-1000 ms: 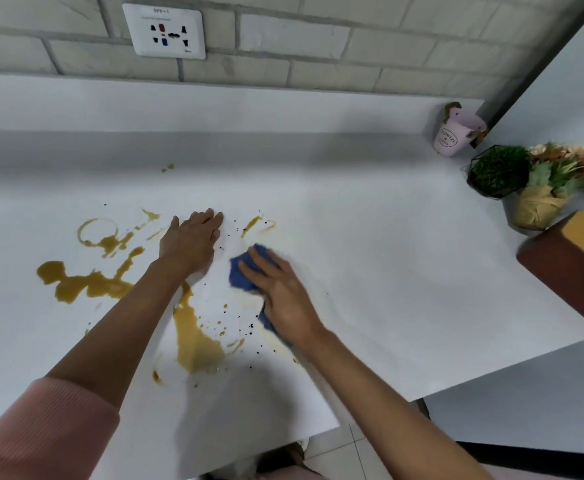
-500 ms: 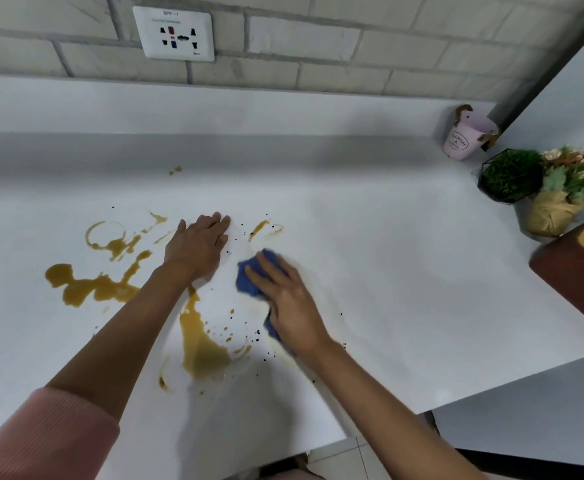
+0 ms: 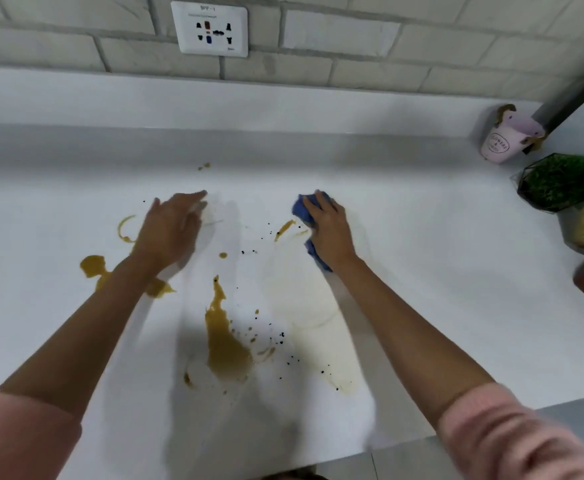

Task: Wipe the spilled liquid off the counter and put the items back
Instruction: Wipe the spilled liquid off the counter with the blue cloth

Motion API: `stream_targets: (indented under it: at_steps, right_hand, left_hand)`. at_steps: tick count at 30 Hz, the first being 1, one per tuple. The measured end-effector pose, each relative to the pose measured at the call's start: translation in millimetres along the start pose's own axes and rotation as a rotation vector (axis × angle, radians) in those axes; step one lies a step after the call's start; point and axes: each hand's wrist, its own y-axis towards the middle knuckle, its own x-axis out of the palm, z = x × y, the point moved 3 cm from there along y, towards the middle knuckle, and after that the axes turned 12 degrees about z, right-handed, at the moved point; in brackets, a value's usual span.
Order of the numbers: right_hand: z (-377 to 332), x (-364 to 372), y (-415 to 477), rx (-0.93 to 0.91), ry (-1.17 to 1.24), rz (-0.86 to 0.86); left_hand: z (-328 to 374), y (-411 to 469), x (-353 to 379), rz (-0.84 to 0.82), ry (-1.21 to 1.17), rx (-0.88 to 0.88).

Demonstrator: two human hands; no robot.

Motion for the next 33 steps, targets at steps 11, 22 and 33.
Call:
stream_targets:
  at_steps: [11, 22, 33]
  right_hand:
    - [-11.2, -21.4, -77.4, -0.243, 0.193, 0.027]
    - [-76.1, 13.2, -53.5, -0.292, 0.213, -0.097]
    - [3.3, -75.9, -76.0, 0.052, 0.272, 0.065]
  left_hand:
    - [-84.5, 11.3, -28.6, -0.024, 0.335, -0.291]
    - [-83.7, 13.0, -30.7, -0.009, 0.363, -0.266]
    - [-87.7, 11.2, -31.7, -0.012, 0.385, -0.233]
